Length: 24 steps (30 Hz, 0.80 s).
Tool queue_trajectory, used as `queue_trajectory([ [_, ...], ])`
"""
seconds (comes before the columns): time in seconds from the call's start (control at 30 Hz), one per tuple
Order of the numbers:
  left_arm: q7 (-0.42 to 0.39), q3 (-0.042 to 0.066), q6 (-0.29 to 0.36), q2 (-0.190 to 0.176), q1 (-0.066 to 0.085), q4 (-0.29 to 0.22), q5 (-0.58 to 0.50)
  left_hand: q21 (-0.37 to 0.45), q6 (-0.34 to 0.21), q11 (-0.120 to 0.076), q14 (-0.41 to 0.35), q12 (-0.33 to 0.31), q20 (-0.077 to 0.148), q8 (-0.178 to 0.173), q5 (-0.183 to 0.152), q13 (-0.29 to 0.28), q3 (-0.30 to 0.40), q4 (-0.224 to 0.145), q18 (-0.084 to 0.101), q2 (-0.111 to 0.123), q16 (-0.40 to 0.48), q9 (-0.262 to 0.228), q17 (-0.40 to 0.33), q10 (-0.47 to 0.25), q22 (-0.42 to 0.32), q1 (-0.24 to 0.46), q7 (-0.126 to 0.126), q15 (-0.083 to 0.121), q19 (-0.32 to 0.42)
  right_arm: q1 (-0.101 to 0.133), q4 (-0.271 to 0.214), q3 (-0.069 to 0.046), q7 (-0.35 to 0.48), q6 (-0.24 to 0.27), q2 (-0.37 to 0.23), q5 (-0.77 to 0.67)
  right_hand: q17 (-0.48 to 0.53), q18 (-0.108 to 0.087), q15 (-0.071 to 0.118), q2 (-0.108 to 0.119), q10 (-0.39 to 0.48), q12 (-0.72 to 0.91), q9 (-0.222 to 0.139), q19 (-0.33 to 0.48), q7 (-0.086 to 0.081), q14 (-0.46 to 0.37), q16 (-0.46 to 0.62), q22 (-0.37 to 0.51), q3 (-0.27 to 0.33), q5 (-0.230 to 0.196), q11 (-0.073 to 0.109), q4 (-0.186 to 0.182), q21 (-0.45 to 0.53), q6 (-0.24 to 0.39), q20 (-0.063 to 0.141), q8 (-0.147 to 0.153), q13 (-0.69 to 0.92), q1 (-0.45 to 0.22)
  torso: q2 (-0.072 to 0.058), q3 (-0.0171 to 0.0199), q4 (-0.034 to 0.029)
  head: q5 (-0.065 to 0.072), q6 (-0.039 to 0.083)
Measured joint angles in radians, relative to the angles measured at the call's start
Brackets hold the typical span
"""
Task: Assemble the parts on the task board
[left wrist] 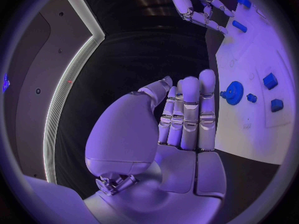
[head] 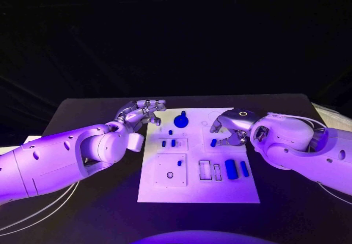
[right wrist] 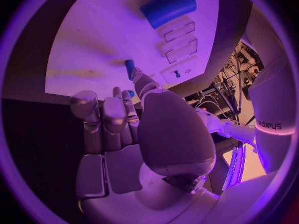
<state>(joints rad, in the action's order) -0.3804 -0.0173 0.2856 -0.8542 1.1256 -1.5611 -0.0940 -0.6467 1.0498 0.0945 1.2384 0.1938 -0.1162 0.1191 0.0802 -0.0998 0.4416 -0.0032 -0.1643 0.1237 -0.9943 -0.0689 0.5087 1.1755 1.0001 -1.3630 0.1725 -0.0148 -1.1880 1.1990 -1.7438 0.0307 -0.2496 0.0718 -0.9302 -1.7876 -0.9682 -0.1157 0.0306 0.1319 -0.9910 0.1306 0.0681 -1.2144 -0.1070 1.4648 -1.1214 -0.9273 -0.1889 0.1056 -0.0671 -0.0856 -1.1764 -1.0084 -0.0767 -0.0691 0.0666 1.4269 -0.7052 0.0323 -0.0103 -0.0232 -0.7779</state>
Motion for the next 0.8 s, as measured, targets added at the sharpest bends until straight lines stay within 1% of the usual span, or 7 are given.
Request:
queue_trajectory([
  [0.23,0.001,0.000,-0.001,-0.001,0.000,0.001,0.000,0.000,0.000,0.000,-0.002,0.000,0.000,0.000,0.000,0.000,0.000,0.000,0.000,0.000,0.000,0.000,0.000,0.000,0.000,0.000,0.000,0.002,0.000,-0.005,0.009,0.002,0.005,-0.034,0.010,0.000,0.004,0.000,0.000,-0.016,-0.043,0.022,0.002,0.000,-0.004,0.000,0.001,0.000,0.000,0.009,0.000,0.000,0.000,-0.026,0.000,0.000,0.000,0.016,-0.001,-0.0002,-0.0001,-0.002,0.000],
  [0.33,0.001,0.000,-0.001,-0.001,0.000,0.001,0.000,0.000,0.000,0.000,-0.002,0.000,0.000,0.000,0.000,0.000,0.000,0.000,0.000,0.000,0.000,0.000,0.000,0.000,0.000,0.000,0.000,0.002,0.000,-0.007,0.015,0.003,0.008,-0.045,0.017,0.001,0.004,0.000,0.000,-0.032,-0.063,0.028,0.003,-0.004,-0.005,0.000,0.004,-0.003,-0.006,0.009,-0.002,-0.006,0.000,-0.043,0.003,0.000,-0.001,0.032,-0.001,-0.0007,0.0000,-0.003,-0.001],
  [0.47,0.001,0.000,-0.001,-0.001,0.000,0.001,0.000,0.000,0.000,0.000,-0.002,0.000,0.000,0.000,0.000,0.000,0.000,0.000,0.000,0.000,0.000,0.000,0.000,0.000,0.000,0.000,0.000,0.002,0.000,-0.011,0.024,0.003,0.012,-0.053,0.028,0.002,0.004,0.000,0.000,-0.058,-0.082,0.030,0.004,-0.007,-0.006,0.000,0.004,-0.011,-0.035,-0.015,0.000,-0.009,0.000,-0.064,0.000,-0.004,-0.004,0.039,-0.001,-0.0006,0.0000,-0.003,-0.003],
  [0.57,0.001,0.000,-0.001,-0.001,0.000,0.001,0.000,0.000,0.000,0.000,-0.002,0.000,0.000,0.000,0.000,0.000,0.000,0.000,0.000,0.000,0.000,0.000,0.000,0.000,0.000,0.000,0.000,0.002,0.000,-0.013,0.031,0.003,0.016,-0.057,0.035,0.002,0.004,0.000,0.000,-0.065,-0.104,0.034,0.006,-0.013,-0.006,0.000,0.004,-0.019,-0.054,-0.021,0.002,-0.011,0.000,-0.080,0.001,-0.008,-0.004,0.046,-0.001,-0.0004,-0.0004,-0.003,-0.004],
  [0.63,0.001,0.000,-0.001,-0.001,0.000,0.001,0.000,0.000,0.000,0.000,-0.002,0.000,0.000,0.000,0.000,0.000,0.000,0.000,0.000,0.000,0.000,0.000,0.000,0.000,0.000,0.000,0.000,0.002,0.000,-0.013,0.035,0.003,0.018,-0.059,0.039,0.003,0.001,0.000,0.000,-0.072,-0.121,0.035,0.007,-0.018,-0.006,0.000,0.004,-0.026,-0.065,-0.021,0.004,-0.013,-0.008,-0.095,-0.004,-0.012,-0.004,0.042,-0.001,-0.0003,-0.0005,-0.003,-0.005],
  [0.67,0.001,0.000,-0.001,-0.001,0.000,0.001,0.000,0.000,0.000,0.000,-0.002,0.000,0.000,0.000,0.000,0.000,0.000,0.000,0.000,0.000,0.000,0.000,0.000,0.000,0.000,0.000,0.000,0.002,0.000,-0.013,0.037,0.003,0.019,-0.059,0.040,0.003,-0.003,0.000,0.000,-0.076,-0.129,0.038,0.008,-0.021,-0.005,0.000,0.003,-0.032,-0.071,-0.026,0.004,-0.015,-0.013,-0.102,-0.001,-0.012,-0.004,0.046,-0.001,-0.0003,-0.0005,-0.003,-0.005],
  [0.8,0.002,0.000,-0.002,-0.001,0.000,0.001,0.000,0.000,0.000,0.000,-0.002,0.000,0.000,0.000,0.000,0.000,0.000,0.000,0.000,0.000,0.000,0.000,0.000,0.000,0.000,0.000,0.000,0.002,0.000,-0.013,0.047,0.003,0.022,-0.059,0.047,0.004,-0.018,0.000,0.000,-0.078,-0.151,0.039,0.008,-0.034,-0.007,0.000,-0.012,-0.050,-0.089,-0.033,0.006,-0.016,-0.025,-0.117,-0.005,-0.017,-0.005,0.048,-0.001,-0.0004,-0.0001,-0.004,-0.007],
])
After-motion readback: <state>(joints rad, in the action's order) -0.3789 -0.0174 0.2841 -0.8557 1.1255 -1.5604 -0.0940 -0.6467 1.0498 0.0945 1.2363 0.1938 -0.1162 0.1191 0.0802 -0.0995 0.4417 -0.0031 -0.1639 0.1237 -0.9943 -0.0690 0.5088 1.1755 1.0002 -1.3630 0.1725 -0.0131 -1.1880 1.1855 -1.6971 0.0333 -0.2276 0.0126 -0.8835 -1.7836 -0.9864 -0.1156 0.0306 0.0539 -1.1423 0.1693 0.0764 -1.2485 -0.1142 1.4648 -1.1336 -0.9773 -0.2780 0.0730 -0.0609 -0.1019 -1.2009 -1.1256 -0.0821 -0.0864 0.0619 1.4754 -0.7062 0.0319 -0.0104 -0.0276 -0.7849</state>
